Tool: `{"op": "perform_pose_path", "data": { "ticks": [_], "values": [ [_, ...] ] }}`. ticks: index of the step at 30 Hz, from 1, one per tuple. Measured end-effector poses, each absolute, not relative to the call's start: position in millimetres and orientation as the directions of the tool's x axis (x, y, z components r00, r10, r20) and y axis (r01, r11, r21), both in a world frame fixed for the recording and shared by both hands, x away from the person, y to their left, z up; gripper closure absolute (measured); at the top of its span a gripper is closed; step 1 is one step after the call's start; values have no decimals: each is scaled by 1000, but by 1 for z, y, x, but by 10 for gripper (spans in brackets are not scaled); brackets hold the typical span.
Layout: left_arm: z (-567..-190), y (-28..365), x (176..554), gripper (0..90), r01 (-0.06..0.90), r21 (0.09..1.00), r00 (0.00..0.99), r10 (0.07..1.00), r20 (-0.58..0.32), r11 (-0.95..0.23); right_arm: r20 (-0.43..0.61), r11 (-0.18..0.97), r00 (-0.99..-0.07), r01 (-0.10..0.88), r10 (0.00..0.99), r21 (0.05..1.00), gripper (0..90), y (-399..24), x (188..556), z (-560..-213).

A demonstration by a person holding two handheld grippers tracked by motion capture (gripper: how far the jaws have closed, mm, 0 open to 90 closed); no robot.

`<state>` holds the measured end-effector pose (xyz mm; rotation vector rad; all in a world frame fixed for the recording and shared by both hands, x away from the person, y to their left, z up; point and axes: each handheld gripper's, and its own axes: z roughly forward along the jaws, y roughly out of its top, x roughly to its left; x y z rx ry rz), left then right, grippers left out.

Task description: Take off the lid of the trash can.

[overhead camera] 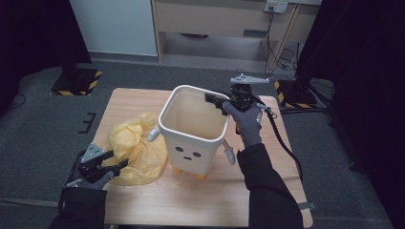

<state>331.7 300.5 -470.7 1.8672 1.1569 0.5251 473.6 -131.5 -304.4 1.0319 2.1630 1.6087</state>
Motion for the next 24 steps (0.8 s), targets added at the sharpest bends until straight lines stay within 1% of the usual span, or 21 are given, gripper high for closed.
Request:
{"op": "perform_pose_path", "data": {
  "ticks": [5,9,24],
  "values": [
    [-471,300,332,299,513,834,483,872,-84,-203,241,106,-729,395,641,913,628,-135,476,-300],
    [-471,300,332,299,513,833,485,871,-82,-207,268,87,-739,403,618,911,628,-137,477,-289],
    [-471,300,332,300,514,832,489,868,-84,-209,295,99,-758,425,582,900,637,-136,483,-279]
  ]
}}
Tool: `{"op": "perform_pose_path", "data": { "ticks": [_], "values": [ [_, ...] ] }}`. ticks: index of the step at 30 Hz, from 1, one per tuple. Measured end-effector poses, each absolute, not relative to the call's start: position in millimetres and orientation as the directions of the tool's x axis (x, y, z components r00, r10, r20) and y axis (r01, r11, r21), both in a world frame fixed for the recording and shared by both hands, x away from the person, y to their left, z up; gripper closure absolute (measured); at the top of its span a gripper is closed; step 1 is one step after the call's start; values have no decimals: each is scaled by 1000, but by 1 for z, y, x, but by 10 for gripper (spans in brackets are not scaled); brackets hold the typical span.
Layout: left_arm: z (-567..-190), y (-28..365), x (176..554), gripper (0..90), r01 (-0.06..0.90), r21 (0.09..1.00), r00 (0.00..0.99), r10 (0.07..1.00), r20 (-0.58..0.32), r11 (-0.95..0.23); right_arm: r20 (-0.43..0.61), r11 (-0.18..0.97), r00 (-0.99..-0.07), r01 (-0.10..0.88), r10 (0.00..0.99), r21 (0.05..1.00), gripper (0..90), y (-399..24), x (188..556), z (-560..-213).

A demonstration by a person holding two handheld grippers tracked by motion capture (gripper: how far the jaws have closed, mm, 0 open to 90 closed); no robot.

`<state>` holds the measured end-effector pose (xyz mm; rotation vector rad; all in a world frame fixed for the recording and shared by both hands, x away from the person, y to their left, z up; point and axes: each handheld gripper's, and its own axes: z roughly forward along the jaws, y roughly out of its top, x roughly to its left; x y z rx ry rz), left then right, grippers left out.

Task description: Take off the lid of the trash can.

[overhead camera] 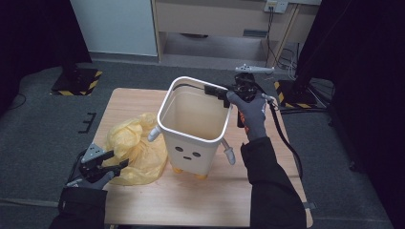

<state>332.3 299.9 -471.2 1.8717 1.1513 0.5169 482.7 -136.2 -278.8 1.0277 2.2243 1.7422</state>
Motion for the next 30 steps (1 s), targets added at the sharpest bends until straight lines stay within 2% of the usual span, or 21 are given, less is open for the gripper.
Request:
{"op": "perform_pose_path", "data": {
  "ticks": [3,15,22,25,30],
  "values": [
    [-471,300,332,300,514,832,490,867,-85,-209,294,134,-755,449,587,884,658,-135,485,-284],
    [-472,300,333,300,516,830,494,865,-85,-213,407,59,-745,511,529,858,689,-143,492,-298],
    [-472,299,333,301,517,829,495,865,-85,-214,382,24,-763,461,522,887,687,-145,488,-289],
    [-472,299,333,301,517,829,495,864,-85,-215,403,-46,-761,443,508,895,704,-154,486,-280],
    [-472,299,333,301,517,828,494,865,-84,-215,376,-122,-750,373,544,920,712,-174,476,-263]
  ]
}}
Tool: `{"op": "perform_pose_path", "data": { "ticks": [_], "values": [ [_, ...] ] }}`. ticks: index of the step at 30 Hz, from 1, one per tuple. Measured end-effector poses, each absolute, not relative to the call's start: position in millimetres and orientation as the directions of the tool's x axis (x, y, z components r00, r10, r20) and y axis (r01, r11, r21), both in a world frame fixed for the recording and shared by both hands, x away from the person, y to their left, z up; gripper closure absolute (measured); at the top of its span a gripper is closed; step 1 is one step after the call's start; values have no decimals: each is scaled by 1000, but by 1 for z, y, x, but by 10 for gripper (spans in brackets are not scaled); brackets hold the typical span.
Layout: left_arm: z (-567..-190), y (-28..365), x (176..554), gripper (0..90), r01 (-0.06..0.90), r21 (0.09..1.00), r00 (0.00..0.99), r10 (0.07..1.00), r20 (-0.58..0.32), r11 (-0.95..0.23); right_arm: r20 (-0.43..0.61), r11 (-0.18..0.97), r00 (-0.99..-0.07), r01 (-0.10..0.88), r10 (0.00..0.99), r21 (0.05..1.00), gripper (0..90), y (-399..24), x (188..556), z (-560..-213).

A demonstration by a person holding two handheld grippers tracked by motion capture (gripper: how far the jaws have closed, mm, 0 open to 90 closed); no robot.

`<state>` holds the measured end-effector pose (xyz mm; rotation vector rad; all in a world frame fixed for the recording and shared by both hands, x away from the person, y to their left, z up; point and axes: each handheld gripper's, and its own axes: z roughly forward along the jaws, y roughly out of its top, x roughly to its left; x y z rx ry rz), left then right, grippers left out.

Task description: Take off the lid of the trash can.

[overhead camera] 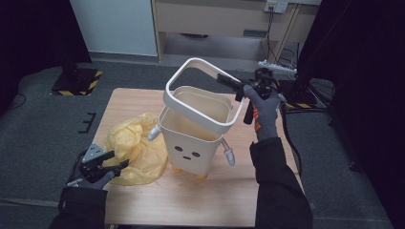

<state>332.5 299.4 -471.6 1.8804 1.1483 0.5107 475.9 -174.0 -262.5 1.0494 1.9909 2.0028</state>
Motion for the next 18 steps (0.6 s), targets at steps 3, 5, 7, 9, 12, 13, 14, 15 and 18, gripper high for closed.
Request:
{"op": "perform_pose_path", "data": {
  "ticks": [3,5,7,9,12,13,14,15,18],
  "values": [
    [-472,299,332,301,517,828,494,866,-83,-216,361,-153,-726,338,585,928,712,-190,469,-257],
    [-472,299,332,300,518,828,493,866,-82,-216,359,-178,-707,319,609,931,712,-201,464,-256],
    [-472,299,333,300,520,826,494,866,-83,-218,341,-190,-678,289,651,938,712,-212,457,-256],
    [-472,299,333,300,522,824,493,866,-82,-220,331,-209,-651,260,683,943,714,-222,448,-256],
    [-473,299,333,300,523,824,492,867,-82,-219,307,-224,-602,212,737,951,714,-237,436,-255],
    [-473,299,333,300,524,823,492,867,-83,-219,298,-223,-582,199,757,954,714,-241,432,-255],
    [-473,299,333,300,524,823,491,867,-83,-219,287,-222,-559,183,778,958,713,-248,427,-254],
    [-473,299,333,300,525,823,491,867,-83,-218,279,-221,-539,172,795,960,714,-252,424,-253],
    [-473,299,333,300,526,822,492,867,-84,-219,261,-217,-491,146,831,965,714,-265,415,-253]
  ]
}}
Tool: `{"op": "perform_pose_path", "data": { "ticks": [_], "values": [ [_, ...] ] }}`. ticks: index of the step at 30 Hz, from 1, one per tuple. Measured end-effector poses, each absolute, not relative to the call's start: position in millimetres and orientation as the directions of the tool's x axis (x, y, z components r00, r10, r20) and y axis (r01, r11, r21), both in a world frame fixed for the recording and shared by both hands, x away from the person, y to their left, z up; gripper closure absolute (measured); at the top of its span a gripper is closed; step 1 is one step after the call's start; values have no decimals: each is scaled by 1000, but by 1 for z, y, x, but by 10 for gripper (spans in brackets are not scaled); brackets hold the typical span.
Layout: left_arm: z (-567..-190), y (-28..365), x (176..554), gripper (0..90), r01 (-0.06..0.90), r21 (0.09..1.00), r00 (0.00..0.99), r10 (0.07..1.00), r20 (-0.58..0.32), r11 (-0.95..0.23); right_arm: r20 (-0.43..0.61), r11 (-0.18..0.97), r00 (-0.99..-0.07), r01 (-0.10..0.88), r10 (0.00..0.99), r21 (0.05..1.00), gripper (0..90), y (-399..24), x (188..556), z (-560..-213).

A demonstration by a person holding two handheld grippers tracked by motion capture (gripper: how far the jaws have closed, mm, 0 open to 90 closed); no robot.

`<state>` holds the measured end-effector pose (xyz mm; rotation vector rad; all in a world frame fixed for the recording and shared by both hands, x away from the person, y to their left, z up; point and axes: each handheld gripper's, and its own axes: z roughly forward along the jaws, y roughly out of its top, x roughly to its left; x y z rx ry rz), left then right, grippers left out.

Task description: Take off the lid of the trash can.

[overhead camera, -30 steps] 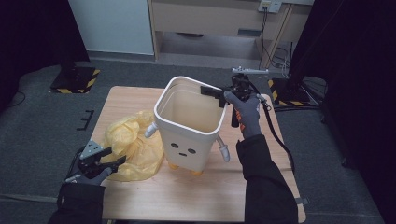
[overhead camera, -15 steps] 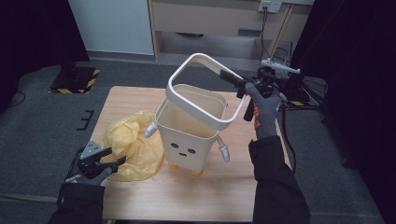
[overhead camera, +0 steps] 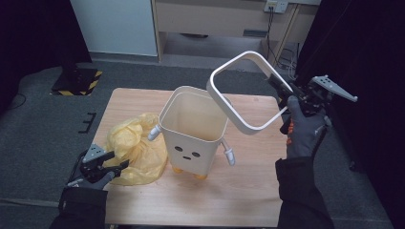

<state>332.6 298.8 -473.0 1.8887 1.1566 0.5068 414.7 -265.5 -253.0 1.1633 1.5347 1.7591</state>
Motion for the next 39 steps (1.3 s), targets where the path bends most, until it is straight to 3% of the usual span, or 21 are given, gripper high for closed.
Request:
{"op": "perform_pose_path", "data": {
  "ticks": [7,14,20,25,39],
  "values": [
    [-473,299,333,300,523,824,492,867,-84,-217,211,-182,-369,113,905,977,713,-291,403,-266],
    [-473,299,332,299,522,824,492,866,-83,-218,250,-227,-254,116,934,967,714,-315,401,-299],
    [-472,299,332,300,521,825,494,865,-83,-218,259,-227,-200,169,945,959,714,-324,404,-338],
    [-472,298,332,299,520,824,499,863,-80,-224,205,-169,-153,220,967,961,715,-320,407,-376],
    [-472,299,332,297,518,827,498,864,-81,-221,139,-58,-181,392,974,918,714,-297,417,-448]
  ]
}}
